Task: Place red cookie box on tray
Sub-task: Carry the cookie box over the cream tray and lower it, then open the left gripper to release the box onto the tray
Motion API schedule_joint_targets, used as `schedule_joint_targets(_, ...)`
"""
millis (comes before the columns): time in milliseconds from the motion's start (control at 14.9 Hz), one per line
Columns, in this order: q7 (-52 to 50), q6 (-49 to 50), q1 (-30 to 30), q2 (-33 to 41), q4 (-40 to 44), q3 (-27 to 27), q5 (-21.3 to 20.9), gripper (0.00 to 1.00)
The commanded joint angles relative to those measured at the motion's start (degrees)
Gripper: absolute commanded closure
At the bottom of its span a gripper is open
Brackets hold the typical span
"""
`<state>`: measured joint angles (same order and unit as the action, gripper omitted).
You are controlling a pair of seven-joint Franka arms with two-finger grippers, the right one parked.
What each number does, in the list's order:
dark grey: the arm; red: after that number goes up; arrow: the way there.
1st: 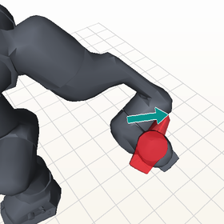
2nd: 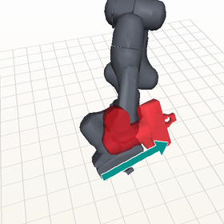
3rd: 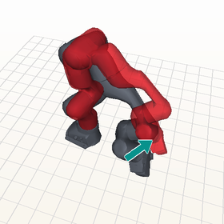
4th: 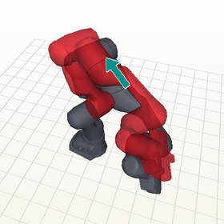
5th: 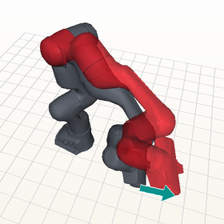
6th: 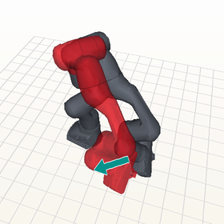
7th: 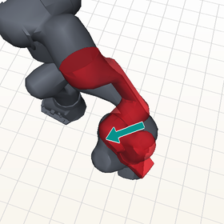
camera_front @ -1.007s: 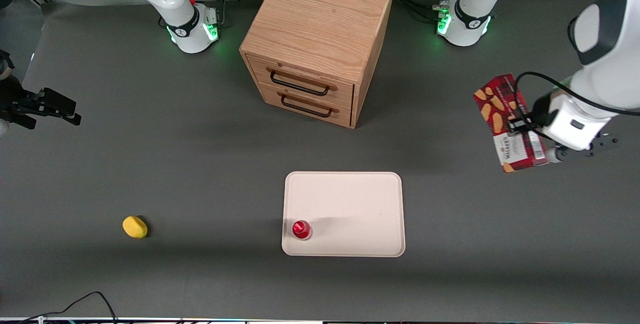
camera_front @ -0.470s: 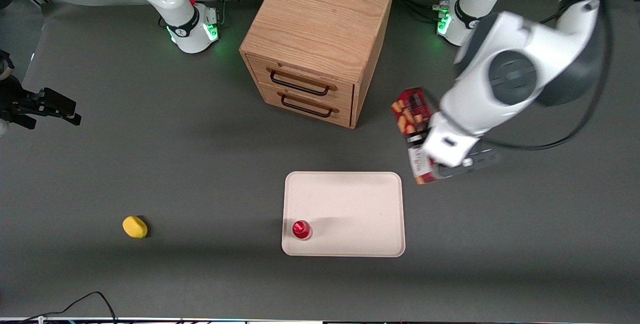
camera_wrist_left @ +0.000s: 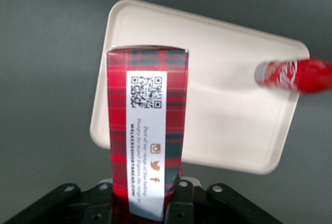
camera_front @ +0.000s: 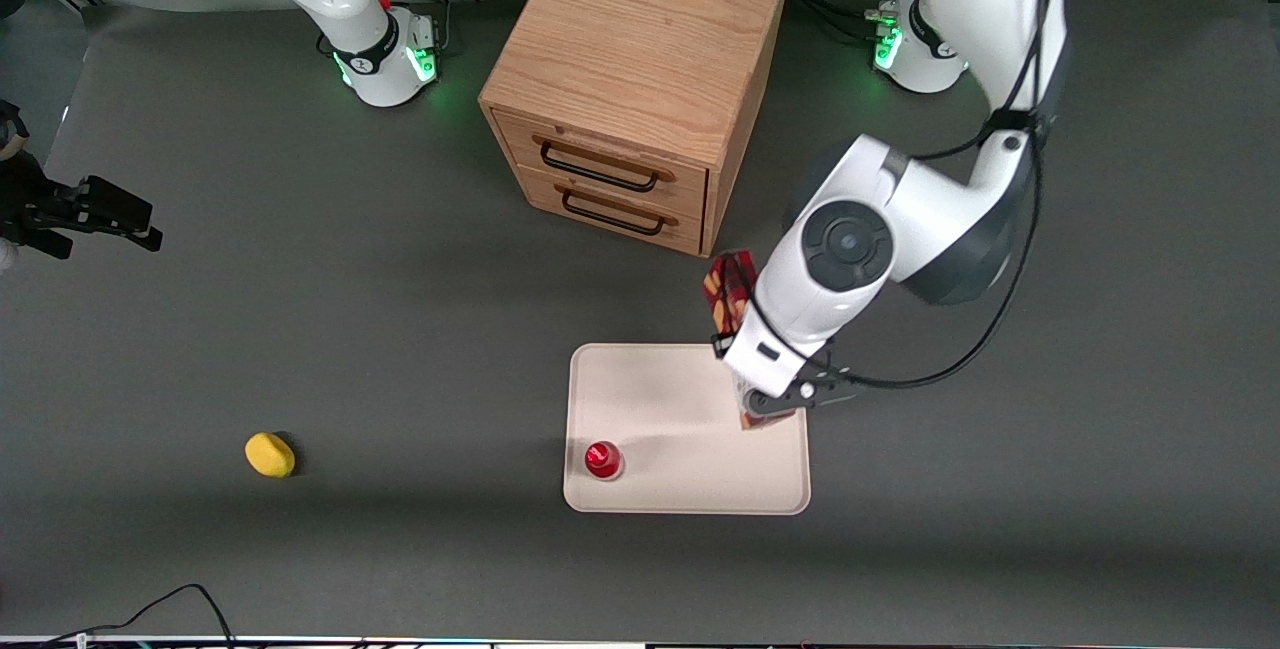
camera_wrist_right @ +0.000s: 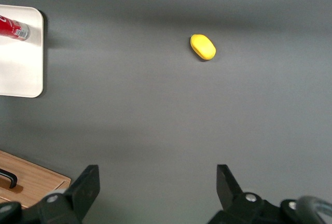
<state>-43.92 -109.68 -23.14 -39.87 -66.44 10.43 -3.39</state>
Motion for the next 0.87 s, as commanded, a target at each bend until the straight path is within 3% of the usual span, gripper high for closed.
schedule_joint_targets(0, -0.46, -4.73, -1.21, -5.64, 4.04, -2.69, -1.88, 1.00)
schedule_joint_targets(336, -0.46, -9.41, -1.21, -10.05, 3.95, -2.87, -7.50, 1.00)
schedule_joint_targets(806, -0.98, -13.27, -0.07, -11.11, -0.71, -4.10, -7.25, 1.00)
